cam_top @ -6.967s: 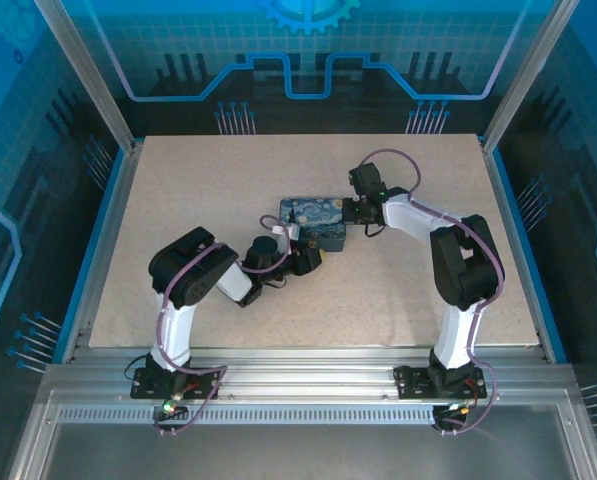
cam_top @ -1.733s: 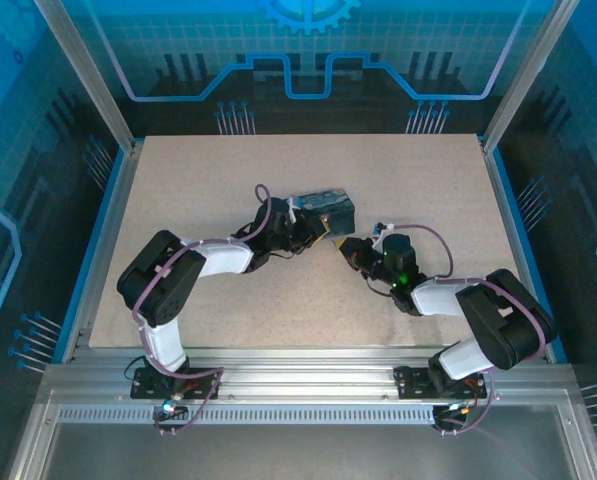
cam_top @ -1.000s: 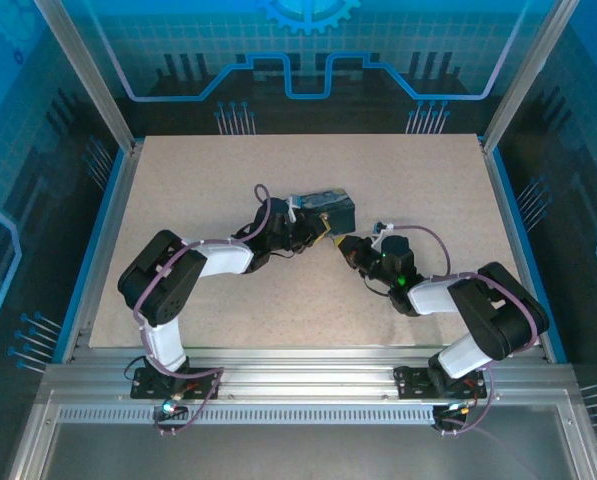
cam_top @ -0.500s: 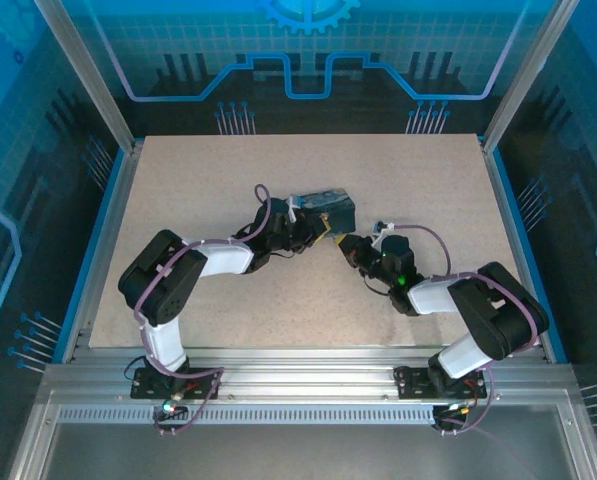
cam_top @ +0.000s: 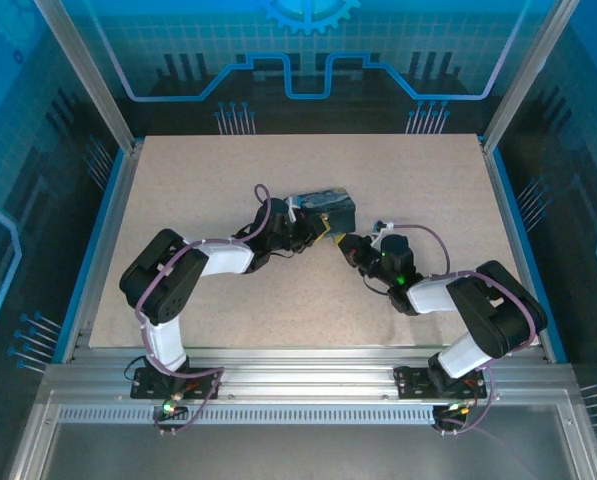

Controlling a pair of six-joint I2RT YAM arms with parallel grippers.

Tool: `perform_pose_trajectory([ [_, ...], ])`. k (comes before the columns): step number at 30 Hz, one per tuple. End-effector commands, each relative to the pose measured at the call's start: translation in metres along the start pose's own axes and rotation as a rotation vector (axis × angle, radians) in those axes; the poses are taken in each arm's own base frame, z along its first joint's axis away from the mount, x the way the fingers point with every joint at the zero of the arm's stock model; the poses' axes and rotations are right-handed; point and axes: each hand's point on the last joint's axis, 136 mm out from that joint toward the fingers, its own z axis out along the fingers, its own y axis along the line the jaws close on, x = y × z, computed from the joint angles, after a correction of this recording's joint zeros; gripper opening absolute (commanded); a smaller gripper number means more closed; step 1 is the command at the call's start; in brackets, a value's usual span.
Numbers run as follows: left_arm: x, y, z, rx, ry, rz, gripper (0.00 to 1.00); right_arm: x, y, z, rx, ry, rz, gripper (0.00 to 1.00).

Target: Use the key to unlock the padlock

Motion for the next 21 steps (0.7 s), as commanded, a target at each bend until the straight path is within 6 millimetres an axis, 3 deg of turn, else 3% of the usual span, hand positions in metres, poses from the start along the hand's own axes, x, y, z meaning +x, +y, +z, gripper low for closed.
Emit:
perform_pose_trajectory([
  [1,0.0021,-0.0033,0.0015,0.031,0.015,0.001,0.0,-0.0008,0.02,0.0062,-0.064,-0.003,-0.027,0.0],
  [21,-0.0009,-0.0058,-0.0007,0.037,0.007,0.003,0.0,0.0045,0.0105,-0.0013,-0.049,-0.004,-0.024,0.0],
])
